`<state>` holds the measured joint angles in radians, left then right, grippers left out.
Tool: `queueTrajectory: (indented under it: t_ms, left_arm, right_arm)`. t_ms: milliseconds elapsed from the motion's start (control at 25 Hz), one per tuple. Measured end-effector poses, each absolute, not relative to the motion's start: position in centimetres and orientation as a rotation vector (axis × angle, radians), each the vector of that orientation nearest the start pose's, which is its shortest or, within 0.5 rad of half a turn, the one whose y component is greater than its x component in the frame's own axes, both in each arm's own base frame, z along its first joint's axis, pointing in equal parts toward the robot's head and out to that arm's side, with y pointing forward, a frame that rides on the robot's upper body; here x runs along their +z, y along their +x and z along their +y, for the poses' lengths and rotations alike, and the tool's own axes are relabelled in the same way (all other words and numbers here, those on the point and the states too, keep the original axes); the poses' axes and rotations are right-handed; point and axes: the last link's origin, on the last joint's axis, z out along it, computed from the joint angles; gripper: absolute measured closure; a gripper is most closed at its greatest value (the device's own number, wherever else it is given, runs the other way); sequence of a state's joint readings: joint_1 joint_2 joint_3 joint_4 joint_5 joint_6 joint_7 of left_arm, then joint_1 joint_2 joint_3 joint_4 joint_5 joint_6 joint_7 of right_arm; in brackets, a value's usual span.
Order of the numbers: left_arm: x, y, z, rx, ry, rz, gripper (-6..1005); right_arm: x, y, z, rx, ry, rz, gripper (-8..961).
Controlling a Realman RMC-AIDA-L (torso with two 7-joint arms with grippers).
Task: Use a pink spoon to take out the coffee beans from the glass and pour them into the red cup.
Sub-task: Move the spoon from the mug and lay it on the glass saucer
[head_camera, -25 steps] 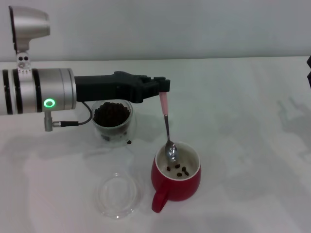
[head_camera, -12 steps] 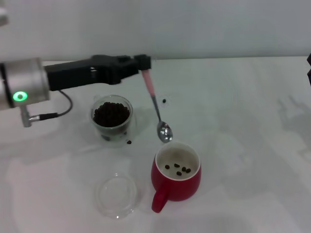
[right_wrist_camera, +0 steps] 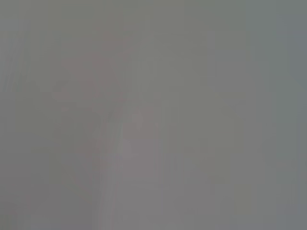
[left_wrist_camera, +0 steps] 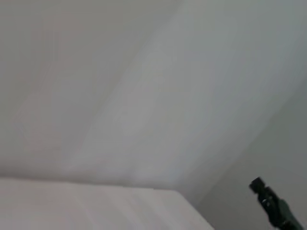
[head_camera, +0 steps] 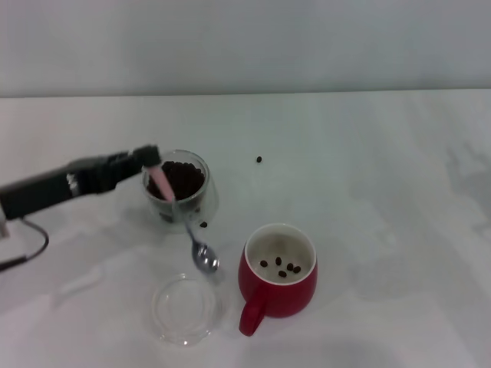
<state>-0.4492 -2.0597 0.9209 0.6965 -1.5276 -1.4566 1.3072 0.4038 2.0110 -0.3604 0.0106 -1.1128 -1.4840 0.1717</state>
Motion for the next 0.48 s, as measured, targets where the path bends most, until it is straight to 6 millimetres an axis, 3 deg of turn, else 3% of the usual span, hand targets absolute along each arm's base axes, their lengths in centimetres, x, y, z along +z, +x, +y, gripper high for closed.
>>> queueTrajectory:
  t_ms: [240,480]
  left_arm:
    - [-0.1,-28.0,31.2,-1.016,-2.406,-1.331,871]
    - [0.6,-30.5,29.7,-1.020,-2.305,-1.393,871]
  right_arm:
    - [5.1,34.5,30.8,0.723,-1.530,0.260,593]
    - [5.2,34.5,30.9,0.722,-1.529,0.253,591]
